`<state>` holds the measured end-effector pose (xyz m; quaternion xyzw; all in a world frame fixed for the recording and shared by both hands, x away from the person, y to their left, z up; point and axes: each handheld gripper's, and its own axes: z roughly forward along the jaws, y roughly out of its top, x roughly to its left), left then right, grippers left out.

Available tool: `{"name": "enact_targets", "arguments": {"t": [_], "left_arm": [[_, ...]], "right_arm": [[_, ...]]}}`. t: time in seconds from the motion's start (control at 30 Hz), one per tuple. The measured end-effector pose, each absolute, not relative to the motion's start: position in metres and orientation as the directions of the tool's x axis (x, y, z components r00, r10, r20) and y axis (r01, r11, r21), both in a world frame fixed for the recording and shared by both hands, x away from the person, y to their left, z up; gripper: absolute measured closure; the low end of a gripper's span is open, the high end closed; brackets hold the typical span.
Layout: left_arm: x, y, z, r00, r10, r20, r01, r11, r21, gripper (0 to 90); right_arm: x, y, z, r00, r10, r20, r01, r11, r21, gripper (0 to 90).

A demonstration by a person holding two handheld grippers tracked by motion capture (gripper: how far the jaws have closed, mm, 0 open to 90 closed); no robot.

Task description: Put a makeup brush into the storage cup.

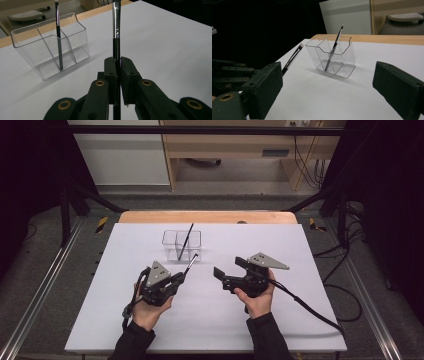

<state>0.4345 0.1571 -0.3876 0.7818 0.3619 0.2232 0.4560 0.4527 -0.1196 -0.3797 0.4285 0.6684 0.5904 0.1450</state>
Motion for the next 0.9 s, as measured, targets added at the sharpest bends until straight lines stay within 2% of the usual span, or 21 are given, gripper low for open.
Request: {"name": "enact_targets", "arguments": {"t": [0.9], "left_arm": [[0.43, 0.121, -0.391, 0.667, 0.745, -0.003, 0.32, -0.283, 0.904, 83.4]], "right_arm": [[0.456, -0.109, -0.386, -0.592, 0.707, 0.387, 0.448, -0.11, 0.887, 15.9]]}}
